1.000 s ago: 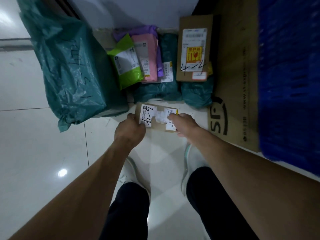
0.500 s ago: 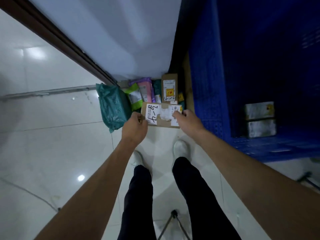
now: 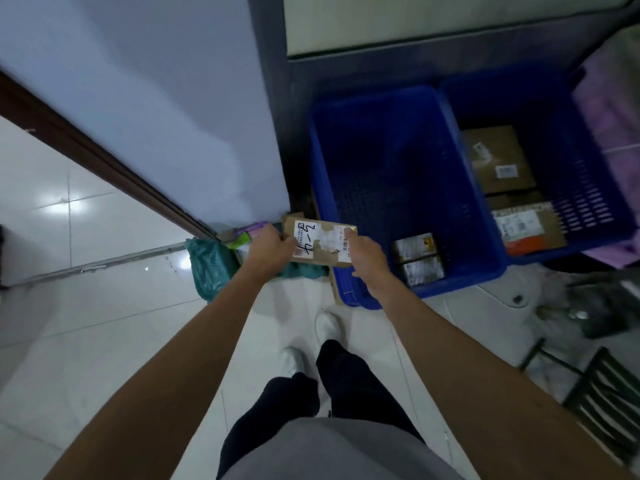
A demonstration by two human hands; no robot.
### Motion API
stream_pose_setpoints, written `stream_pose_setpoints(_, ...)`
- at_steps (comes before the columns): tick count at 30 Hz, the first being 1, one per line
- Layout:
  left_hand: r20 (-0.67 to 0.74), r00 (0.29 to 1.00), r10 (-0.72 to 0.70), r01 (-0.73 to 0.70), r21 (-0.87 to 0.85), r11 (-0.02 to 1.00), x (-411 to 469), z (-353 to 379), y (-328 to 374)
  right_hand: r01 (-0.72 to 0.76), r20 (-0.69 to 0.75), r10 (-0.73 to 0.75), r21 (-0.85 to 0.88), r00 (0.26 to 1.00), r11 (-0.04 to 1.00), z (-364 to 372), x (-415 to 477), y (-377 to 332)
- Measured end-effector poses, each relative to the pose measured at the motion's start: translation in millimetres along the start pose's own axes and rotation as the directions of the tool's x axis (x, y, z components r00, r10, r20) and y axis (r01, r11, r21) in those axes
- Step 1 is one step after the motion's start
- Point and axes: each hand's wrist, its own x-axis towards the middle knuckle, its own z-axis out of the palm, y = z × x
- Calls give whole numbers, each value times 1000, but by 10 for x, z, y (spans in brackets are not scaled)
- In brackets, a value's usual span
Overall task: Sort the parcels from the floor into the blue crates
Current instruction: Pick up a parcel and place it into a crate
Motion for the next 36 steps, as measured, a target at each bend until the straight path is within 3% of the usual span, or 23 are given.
stream_pose_setpoints(10,117,979,164,-145,-155,977,-426,146,422,24,-205,-2,105,979,994,-567,-587,39)
stream_pose_setpoints(16,204,962,183,-125,-269,955,-597,179,645,106,-273,-81,78,959,991,-831,-786,89)
stream_pose_setpoints(24,289,943,167,-91,-259,962,-584,483,798,150,-207,-160,-62,965,987,-1311,-682,126)
stream_pose_setpoints(36,234,972,26,52,-324,945,-582,1509,1607,189,-64,-198,-132,978,973,-2509,227,235)
